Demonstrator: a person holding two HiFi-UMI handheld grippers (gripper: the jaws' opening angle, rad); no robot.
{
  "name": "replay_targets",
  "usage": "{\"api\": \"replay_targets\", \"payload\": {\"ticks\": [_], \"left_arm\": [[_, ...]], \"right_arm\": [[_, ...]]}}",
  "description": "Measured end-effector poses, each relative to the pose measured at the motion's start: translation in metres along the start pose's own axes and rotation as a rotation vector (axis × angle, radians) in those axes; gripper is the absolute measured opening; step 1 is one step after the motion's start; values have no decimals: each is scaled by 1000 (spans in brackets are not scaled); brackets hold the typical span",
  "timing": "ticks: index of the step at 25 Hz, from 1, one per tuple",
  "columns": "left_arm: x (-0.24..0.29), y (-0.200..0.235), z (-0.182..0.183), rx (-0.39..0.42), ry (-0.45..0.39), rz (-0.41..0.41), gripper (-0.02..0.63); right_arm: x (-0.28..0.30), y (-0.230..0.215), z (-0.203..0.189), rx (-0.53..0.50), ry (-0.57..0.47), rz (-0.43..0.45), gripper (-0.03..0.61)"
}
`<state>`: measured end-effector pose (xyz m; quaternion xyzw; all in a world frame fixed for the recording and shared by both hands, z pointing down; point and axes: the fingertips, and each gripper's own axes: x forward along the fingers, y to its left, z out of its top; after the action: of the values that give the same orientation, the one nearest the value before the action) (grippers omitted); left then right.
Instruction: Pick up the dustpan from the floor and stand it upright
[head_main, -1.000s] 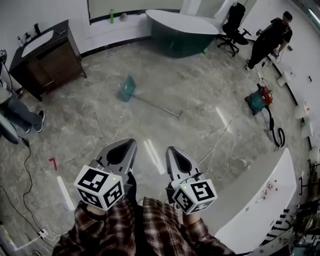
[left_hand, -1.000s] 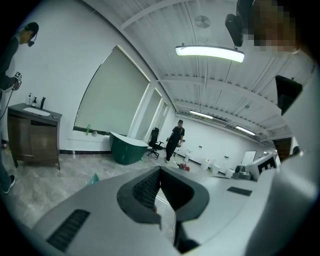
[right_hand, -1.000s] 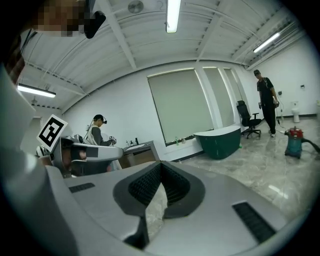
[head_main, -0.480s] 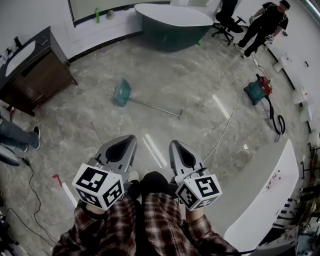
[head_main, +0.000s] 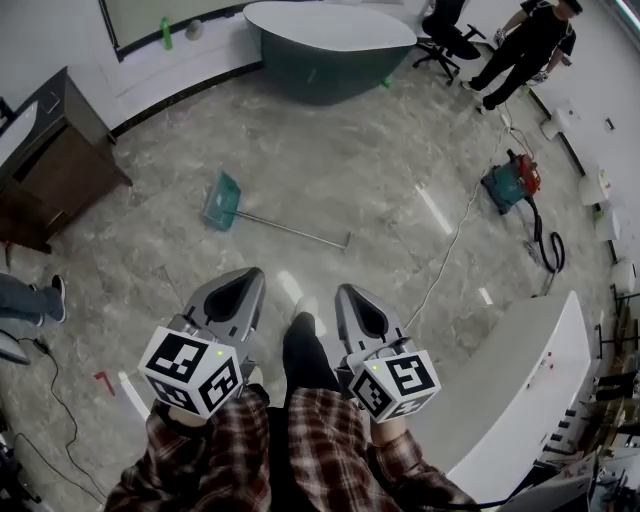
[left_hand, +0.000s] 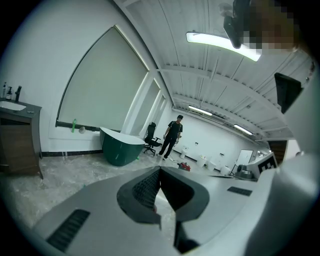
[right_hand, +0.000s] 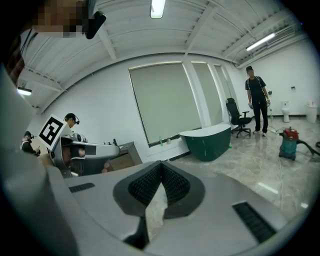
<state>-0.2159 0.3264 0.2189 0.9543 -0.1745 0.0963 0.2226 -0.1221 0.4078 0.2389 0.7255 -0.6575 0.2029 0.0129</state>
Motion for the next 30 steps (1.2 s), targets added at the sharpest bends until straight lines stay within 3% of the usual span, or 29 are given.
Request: {"api": "replay_targets", "payload": {"ticks": [8,18,30], "left_arm": [[120,17,83,-18,-89,79,11],[193,49,101,-62,-65,165,11],[276,121,157,-7,-13,70,11]], "right_arm": [[72,-101,88,-63,-5,66,11],[146,-156,103,-51,81,152,11],[257,-179,138,-4,84,82,11]]}}
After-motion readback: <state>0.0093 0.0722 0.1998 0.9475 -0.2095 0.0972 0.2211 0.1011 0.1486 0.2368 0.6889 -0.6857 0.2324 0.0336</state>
